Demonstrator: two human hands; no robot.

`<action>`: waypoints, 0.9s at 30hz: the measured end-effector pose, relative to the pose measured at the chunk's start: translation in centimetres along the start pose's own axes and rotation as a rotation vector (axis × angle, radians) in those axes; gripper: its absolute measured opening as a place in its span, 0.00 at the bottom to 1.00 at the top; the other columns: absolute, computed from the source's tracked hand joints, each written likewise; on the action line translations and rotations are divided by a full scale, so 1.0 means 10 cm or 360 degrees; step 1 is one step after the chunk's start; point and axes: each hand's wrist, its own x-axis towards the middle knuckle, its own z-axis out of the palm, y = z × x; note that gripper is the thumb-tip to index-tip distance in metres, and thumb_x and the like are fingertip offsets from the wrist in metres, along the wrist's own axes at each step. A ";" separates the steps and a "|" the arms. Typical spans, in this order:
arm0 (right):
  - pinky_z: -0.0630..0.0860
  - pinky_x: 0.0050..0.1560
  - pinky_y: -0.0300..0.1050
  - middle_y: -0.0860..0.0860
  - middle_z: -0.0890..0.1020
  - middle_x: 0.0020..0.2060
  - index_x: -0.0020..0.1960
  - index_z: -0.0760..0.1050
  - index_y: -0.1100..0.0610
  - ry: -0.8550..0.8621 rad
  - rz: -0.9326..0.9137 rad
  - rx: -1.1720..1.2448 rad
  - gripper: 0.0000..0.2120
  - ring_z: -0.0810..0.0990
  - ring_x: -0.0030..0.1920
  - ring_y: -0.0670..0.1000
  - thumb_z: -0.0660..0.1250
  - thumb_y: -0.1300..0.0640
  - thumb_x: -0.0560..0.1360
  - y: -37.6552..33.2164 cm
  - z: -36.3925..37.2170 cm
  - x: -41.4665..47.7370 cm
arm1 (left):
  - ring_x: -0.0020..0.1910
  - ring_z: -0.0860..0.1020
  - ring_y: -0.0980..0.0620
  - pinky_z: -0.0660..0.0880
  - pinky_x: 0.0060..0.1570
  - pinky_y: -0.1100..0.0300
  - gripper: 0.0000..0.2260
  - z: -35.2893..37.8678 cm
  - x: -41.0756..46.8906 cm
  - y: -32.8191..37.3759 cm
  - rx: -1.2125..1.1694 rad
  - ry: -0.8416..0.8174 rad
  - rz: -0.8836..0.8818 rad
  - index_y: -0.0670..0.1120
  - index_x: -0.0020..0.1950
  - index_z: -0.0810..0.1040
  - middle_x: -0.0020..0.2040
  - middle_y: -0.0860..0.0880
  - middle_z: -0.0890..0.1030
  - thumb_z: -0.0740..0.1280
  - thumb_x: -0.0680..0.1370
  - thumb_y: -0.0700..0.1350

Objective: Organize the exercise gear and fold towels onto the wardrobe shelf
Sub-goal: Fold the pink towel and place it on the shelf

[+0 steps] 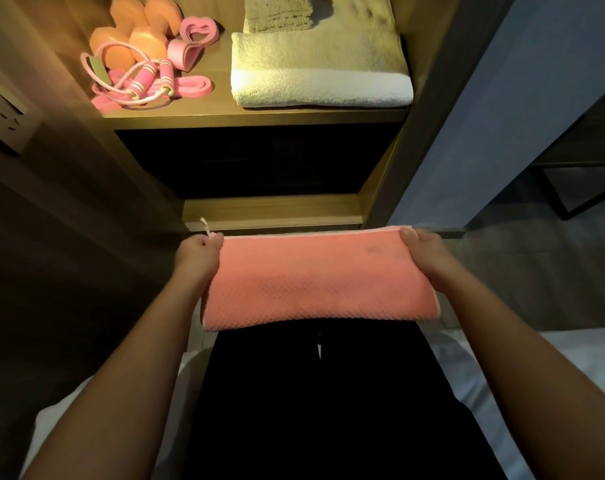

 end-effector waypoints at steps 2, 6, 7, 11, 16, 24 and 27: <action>0.69 0.45 0.45 0.55 0.78 0.56 0.65 0.75 0.58 -0.0115 0.0231 0.0125 0.21 0.76 0.47 0.51 0.54 0.46 0.83 0.01 0.08 0.01 | 0.43 0.77 0.47 0.70 0.38 0.56 0.16 0.03 0.03 -0.02 -0.0217 -0.0143 -0.0346 0.43 0.60 0.77 0.50 0.44 0.80 0.64 0.80 0.53; 0.76 0.44 0.48 0.56 0.85 0.46 0.57 0.77 0.57 -0.0392 0.0802 0.0600 0.20 0.82 0.47 0.56 0.61 0.42 0.79 0.10 0.01 -0.05 | 0.44 0.77 0.46 0.71 0.37 0.54 0.20 -0.06 0.01 -0.10 -0.0508 -0.0650 -0.0732 0.44 0.62 0.76 0.51 0.44 0.79 0.65 0.78 0.58; 0.77 0.42 0.48 0.56 0.86 0.43 0.57 0.77 0.56 -0.0483 0.0850 0.0620 0.19 0.82 0.46 0.56 0.62 0.42 0.78 0.13 -0.04 -0.08 | 0.47 0.77 0.45 0.71 0.39 0.53 0.20 -0.10 0.02 -0.15 -0.0447 -0.0716 -0.0730 0.44 0.61 0.76 0.53 0.43 0.78 0.64 0.78 0.58; 0.72 0.49 0.50 0.58 0.80 0.58 0.67 0.71 0.60 -0.0401 0.0738 0.0307 0.21 0.78 0.52 0.57 0.59 0.48 0.81 0.16 0.06 -0.18 | 0.45 0.74 0.47 0.70 0.37 0.54 0.17 -0.02 -0.10 -0.26 0.0009 -0.0499 -0.0455 0.41 0.63 0.74 0.50 0.44 0.76 0.60 0.82 0.53; 0.73 0.44 0.49 0.57 0.80 0.46 0.49 0.76 0.58 0.0150 0.0083 -0.0369 0.20 0.78 0.43 0.54 0.50 0.47 0.82 0.02 0.16 -0.21 | 0.44 0.76 0.49 0.72 0.38 0.54 0.12 -0.01 -0.17 -0.19 0.0396 -0.0016 0.0283 0.45 0.56 0.73 0.47 0.47 0.76 0.56 0.84 0.52; 0.73 0.49 0.50 0.63 0.80 0.55 0.60 0.76 0.63 0.0045 0.0264 -0.0324 0.20 0.77 0.49 0.57 0.53 0.51 0.83 0.08 0.12 -0.21 | 0.44 0.77 0.50 0.70 0.35 0.58 0.10 0.00 -0.01 -0.32 0.0366 -0.0157 0.0110 0.46 0.51 0.73 0.45 0.48 0.77 0.58 0.83 0.51; 0.71 0.57 0.54 0.63 0.75 0.64 0.69 0.70 0.63 -0.0084 0.0506 -0.0059 0.25 0.75 0.61 0.61 0.53 0.45 0.83 0.17 0.14 -0.33 | 0.42 0.76 0.50 0.69 0.34 0.57 0.15 0.03 -0.06 -0.49 0.0288 -0.0231 -0.0090 0.44 0.47 0.74 0.47 0.45 0.77 0.59 0.82 0.55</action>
